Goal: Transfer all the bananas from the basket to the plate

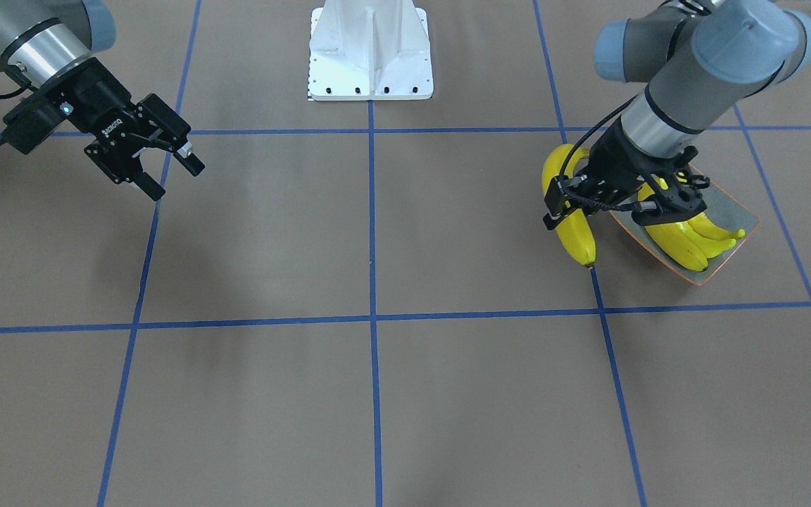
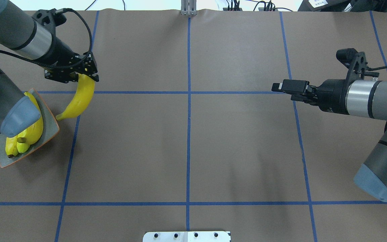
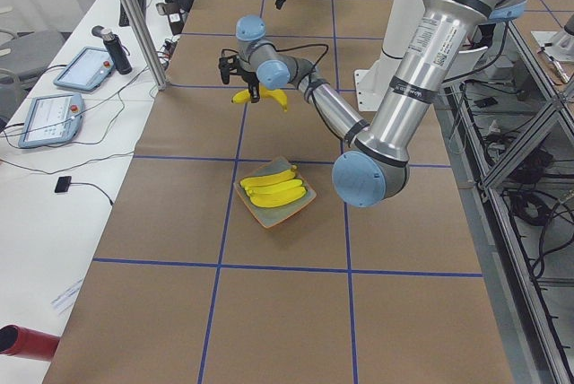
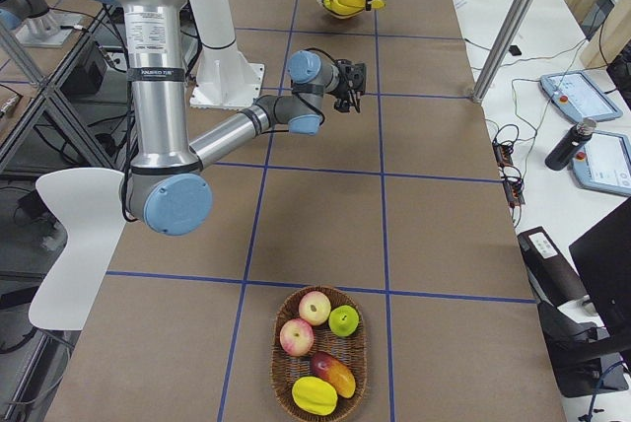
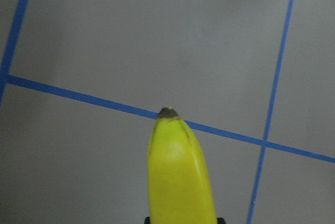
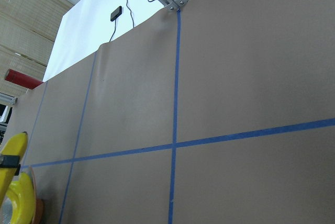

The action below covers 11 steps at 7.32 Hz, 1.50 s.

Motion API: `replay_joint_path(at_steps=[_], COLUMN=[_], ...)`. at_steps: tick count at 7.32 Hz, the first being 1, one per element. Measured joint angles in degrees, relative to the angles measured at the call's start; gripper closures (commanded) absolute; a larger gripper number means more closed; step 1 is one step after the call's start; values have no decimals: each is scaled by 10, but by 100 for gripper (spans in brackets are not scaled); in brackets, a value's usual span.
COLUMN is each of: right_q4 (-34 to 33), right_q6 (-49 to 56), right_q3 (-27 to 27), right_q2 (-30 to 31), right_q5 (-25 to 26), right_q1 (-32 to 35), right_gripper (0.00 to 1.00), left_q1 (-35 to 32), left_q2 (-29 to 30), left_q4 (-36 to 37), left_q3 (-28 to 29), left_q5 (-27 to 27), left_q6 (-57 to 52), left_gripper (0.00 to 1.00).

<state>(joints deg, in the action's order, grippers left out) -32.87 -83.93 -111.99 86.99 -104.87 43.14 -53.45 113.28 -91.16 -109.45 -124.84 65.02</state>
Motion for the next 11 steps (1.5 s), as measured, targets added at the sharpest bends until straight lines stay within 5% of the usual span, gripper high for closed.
replay_joint_path(at_steps=[2,4,8,11], right_q4=[0,0,0,0], right_q6=[0,-1,0,2], right_q3=[13,27,38,39], right_q2=[2,-2,-4,-5], right_q5=[0,0,4,7], right_q1=[8,12,12,12], right_gripper=[0,0,0,0], left_q1=[5,7,14,16], left_q2=[-41,-106,-140,-145], left_q4=[156,186,174,60], left_q3=[-68,-81,-60,-25], left_q5=[94,139,175,178], left_q6=[-89,-146,-229,-331], left_gripper=[100,100,100,100])
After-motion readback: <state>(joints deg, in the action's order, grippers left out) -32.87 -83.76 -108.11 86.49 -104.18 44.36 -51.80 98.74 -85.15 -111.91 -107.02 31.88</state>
